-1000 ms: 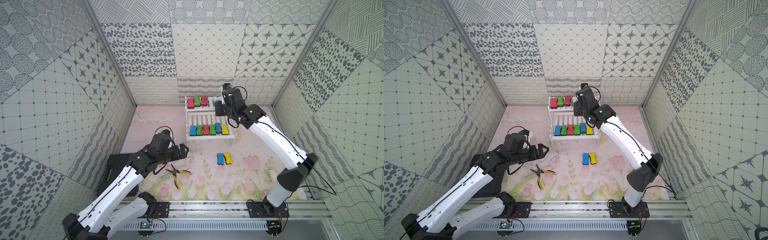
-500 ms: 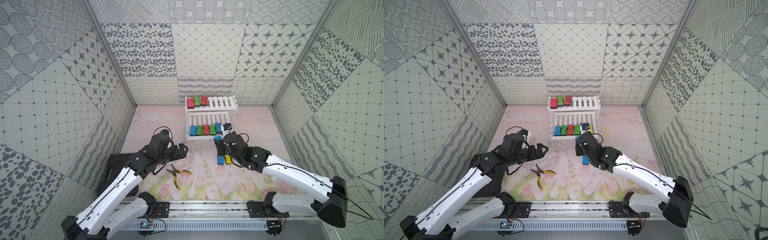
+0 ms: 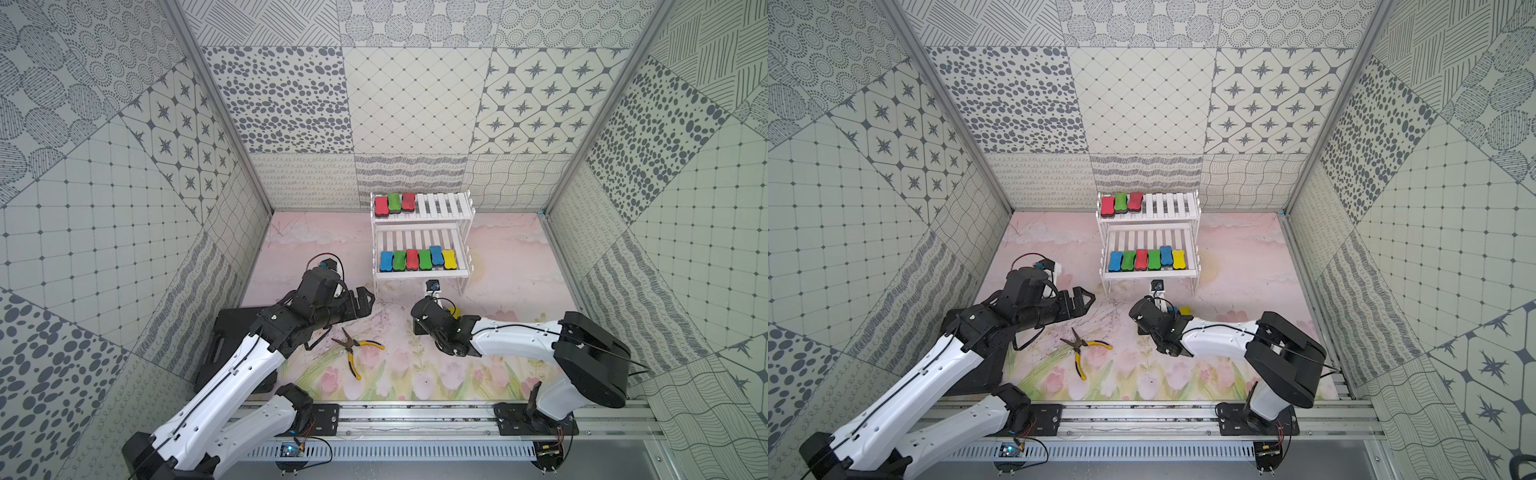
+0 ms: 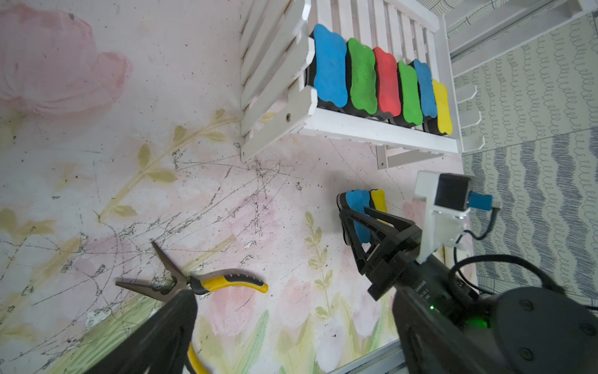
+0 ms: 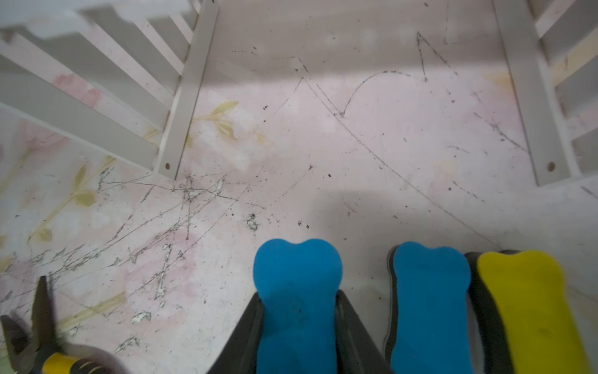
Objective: Remove the whiteboard erasers from the shelf
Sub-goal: Place the whiteboard eraser at the center of the board.
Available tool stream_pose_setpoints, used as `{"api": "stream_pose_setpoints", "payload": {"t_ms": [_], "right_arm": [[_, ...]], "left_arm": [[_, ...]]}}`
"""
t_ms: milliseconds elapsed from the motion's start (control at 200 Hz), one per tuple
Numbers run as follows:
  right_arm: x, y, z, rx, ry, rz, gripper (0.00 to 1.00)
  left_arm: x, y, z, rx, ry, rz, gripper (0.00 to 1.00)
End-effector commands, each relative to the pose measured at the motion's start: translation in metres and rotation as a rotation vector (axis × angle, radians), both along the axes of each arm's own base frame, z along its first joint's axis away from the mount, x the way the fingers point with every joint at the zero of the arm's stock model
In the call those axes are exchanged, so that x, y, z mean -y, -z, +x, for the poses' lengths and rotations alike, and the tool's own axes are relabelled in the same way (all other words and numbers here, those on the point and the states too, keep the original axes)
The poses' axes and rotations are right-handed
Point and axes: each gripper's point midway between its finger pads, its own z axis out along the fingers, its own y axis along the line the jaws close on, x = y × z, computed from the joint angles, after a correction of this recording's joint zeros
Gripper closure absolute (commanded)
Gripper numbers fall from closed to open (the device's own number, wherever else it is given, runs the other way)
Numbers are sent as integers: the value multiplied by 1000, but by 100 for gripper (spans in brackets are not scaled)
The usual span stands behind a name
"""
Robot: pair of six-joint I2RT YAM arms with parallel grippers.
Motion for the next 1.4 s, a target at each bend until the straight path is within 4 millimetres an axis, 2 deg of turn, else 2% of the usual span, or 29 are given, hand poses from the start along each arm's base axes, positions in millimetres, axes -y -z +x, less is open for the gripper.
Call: {"api": "stream_pose_setpoints", "payload": {"t_ms": [0, 465, 815, 1010, 1171, 1311, 1391], "right_arm": [[-4, -1, 11, 40, 78, 50, 68], [5, 36, 18, -17, 103, -23, 65], [5, 28, 17, -15, 96, -14, 49], [5, 11, 13, -7, 74, 15, 46], [1, -14, 2, -8, 4, 37, 45], [-3, -46, -9, -13, -80, 69, 45], [-4, -73, -12, 4, -113, 83, 45]], "left_arm": [[-4, 2, -2, -7, -8, 21, 1], [-4, 6, -1, -16, -8, 27, 1], [-2, 8, -1, -27, -2, 26, 1], [-2, 7, 0, -26, 0, 23, 1], [-1, 4, 1, -20, 3, 21, 1], [-1, 5, 1, -22, 6, 26, 1], [0, 7, 0, -29, 9, 26, 1]]}}
